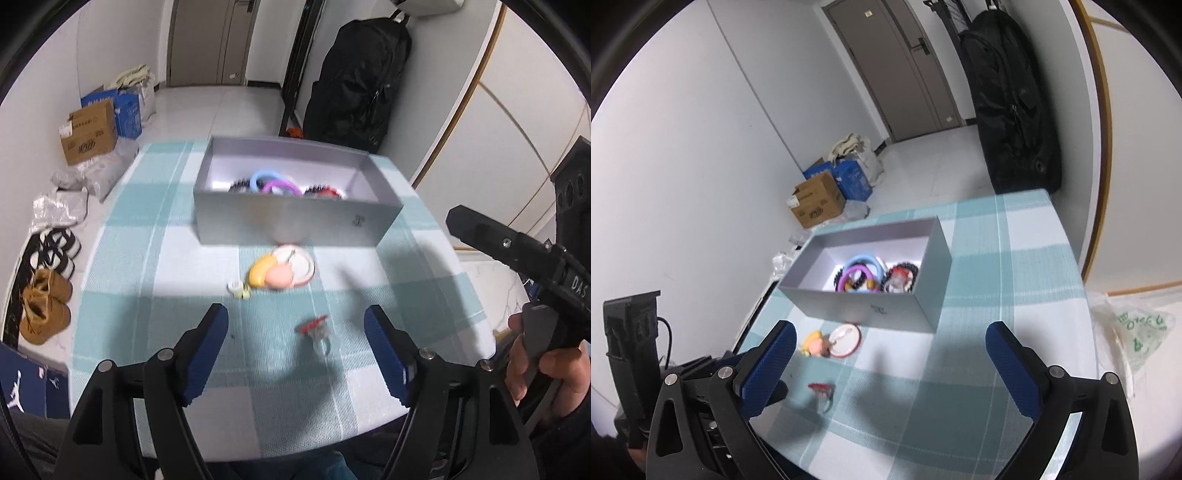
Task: Organize jewelry
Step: 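Withdraw both grippers and move the left gripper to the red-capped clear ring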
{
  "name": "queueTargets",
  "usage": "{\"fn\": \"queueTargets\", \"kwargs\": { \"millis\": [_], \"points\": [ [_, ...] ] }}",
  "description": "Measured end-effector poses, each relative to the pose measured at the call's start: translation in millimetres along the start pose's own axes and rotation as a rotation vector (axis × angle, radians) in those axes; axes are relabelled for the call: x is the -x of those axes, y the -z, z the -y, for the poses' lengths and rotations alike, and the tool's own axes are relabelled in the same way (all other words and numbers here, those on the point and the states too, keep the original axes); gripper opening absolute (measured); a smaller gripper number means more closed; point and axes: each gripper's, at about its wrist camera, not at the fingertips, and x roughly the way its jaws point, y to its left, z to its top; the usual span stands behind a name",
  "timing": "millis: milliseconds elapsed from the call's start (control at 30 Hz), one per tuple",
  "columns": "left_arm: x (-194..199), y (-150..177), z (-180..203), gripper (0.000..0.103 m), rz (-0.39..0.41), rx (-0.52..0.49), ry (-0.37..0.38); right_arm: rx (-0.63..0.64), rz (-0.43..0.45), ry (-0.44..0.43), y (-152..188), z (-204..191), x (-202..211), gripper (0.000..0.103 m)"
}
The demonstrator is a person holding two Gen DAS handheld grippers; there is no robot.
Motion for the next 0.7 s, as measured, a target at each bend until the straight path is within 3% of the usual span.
{"fn": "queueTargets", "kwargs": {
  "millis": [100,500,700],
  "points": [
    [-3.7,3.8,-1.4,0.072,-0.027,0.022,0.01,0.008,-0.017,0.012,2.9,0.5,-1.6,0.103],
    [-17.4,16.1,16.0,0.072,-0.098,-0.067,0.015,0.006,-0.023,0.012,10.2,3.2,5.5,0.103],
    [-27.9,14.1,16.7,0.072,-0.121,-0.05,-0.034,-0.003,-0.043,0.018,15.6,3.6,1.7,0.103]
  ]
}}
